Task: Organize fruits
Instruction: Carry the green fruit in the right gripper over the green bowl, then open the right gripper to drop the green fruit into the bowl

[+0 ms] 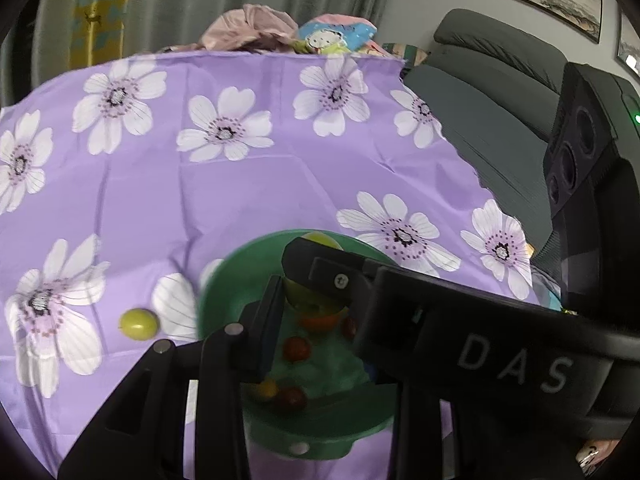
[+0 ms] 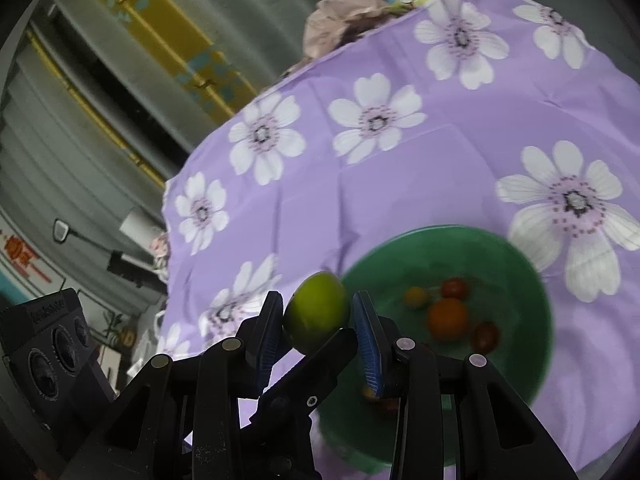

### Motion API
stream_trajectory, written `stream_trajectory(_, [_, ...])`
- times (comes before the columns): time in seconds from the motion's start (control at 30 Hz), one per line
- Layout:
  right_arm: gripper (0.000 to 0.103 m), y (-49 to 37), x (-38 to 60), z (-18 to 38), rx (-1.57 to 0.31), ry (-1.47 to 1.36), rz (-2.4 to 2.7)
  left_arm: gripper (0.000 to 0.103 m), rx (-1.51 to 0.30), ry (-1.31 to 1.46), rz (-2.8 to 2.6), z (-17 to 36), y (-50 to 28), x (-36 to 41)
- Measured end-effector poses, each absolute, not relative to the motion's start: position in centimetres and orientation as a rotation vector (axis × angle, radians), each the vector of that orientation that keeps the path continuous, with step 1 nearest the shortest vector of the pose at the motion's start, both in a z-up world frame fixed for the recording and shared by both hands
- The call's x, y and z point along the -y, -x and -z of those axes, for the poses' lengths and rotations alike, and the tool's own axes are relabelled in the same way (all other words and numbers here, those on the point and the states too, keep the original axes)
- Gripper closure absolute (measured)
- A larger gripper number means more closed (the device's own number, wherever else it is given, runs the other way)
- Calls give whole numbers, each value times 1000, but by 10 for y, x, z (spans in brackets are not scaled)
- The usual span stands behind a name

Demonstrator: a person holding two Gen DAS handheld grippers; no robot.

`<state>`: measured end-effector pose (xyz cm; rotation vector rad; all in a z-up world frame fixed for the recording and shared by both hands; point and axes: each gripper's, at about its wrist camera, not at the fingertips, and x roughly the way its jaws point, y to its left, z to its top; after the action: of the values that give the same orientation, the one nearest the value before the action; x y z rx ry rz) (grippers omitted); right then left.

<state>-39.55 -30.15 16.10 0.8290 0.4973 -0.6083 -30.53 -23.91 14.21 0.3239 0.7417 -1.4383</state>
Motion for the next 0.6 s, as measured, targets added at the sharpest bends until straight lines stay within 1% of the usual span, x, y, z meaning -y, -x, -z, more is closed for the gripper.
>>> stream_trajectory(0.43, [65, 398, 329, -127, -639, -893, 704, 69, -941, -310, 1462, -102, 303, 271])
stream_trajectory(0.6, [65, 396, 331, -121, -684, -891, 732, 69, -982, -306, 1473, -95, 303, 275])
